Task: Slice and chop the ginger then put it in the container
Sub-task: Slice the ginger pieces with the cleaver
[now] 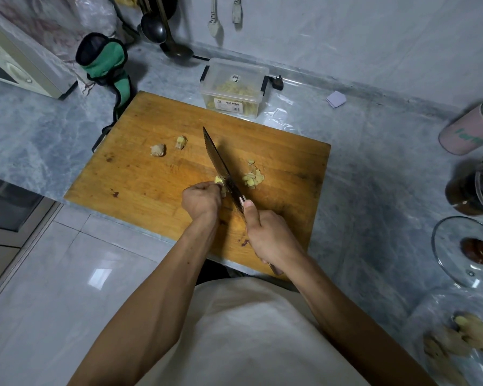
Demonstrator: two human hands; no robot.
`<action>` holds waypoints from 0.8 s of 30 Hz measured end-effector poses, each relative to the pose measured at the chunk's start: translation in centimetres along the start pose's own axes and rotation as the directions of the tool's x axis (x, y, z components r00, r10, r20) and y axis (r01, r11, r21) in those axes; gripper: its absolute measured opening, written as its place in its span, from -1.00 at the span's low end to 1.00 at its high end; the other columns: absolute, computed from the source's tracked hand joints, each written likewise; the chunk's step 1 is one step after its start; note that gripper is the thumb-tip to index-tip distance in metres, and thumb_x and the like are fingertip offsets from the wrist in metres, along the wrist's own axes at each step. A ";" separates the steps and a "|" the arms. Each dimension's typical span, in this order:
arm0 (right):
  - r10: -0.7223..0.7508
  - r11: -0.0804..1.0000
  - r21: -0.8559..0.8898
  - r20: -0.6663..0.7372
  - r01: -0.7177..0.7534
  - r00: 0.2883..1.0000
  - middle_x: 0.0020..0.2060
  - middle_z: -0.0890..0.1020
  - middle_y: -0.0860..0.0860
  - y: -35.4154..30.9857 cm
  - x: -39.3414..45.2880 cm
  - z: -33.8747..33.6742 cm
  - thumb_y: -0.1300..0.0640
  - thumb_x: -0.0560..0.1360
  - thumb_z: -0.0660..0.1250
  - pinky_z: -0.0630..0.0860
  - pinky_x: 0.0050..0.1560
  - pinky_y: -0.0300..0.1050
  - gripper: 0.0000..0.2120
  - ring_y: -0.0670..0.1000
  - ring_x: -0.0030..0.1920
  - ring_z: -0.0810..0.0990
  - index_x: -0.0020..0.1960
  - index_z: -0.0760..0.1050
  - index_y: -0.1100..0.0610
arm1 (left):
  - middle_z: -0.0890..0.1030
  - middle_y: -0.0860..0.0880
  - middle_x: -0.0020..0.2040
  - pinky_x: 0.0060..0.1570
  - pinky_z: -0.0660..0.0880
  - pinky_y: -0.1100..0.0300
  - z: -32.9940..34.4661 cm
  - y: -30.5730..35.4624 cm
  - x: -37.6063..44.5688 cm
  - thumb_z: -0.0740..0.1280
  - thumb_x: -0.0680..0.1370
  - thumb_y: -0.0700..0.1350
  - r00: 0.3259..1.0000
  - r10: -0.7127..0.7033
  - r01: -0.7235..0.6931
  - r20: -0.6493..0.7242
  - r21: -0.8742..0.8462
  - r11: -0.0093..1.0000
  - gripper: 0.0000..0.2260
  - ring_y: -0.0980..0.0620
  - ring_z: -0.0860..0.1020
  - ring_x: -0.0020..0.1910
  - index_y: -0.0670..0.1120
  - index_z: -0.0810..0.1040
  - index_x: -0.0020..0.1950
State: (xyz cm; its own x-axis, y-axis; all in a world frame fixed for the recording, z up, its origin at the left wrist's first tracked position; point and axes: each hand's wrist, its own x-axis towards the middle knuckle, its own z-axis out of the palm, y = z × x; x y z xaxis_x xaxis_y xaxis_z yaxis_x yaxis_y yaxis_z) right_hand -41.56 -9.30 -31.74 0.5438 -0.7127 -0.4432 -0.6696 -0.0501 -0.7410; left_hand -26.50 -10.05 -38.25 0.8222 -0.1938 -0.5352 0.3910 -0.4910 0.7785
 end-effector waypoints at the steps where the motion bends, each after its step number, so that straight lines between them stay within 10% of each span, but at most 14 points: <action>1: 0.000 1.000 0.001 0.001 0.000 1.000 -0.70 0.40 -0.05 0.0 0.0 0.0 -0.16 0.71 -0.13 0.59 -0.24 0.16 -0.32 -0.09 -0.62 0.39 -0.46 0.31 0.12 | 0.69 -0.12 -0.22 -0.04 0.65 0.01 0.0 0.0 0.1 0.40 0.46 -0.26 1.000 -0.003 0.003 0.000 -0.003 1.000 -0.84 -0.12 0.68 -0.16 -0.05 0.64 -0.28; 24: 0.047 0.997 0.064 -0.005 -0.047 0.999 -0.52 0.45 0.04 -0.4 1.4 1.7 -0.19 0.71 -0.09 0.49 -0.31 0.07 -0.34 0.01 -0.51 0.41 -0.40 0.37 0.16 | 0.70 -0.12 -0.17 -0.02 0.64 0.04 -0.3 -0.2 0.5 0.39 0.48 -0.25 0.999 0.036 -0.036 0.035 0.015 0.999 -0.91 -0.09 0.68 -0.14 -0.13 0.69 -0.16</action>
State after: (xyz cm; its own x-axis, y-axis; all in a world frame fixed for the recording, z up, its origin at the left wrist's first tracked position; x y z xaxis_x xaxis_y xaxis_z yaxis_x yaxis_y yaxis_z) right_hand -39.62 -9.10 -32.90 0.5089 -0.7177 -0.4753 -0.6605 0.0285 -0.7503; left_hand -26.06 -9.78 -38.52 0.8206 -0.2410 -0.5181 0.3545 -0.4964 0.7924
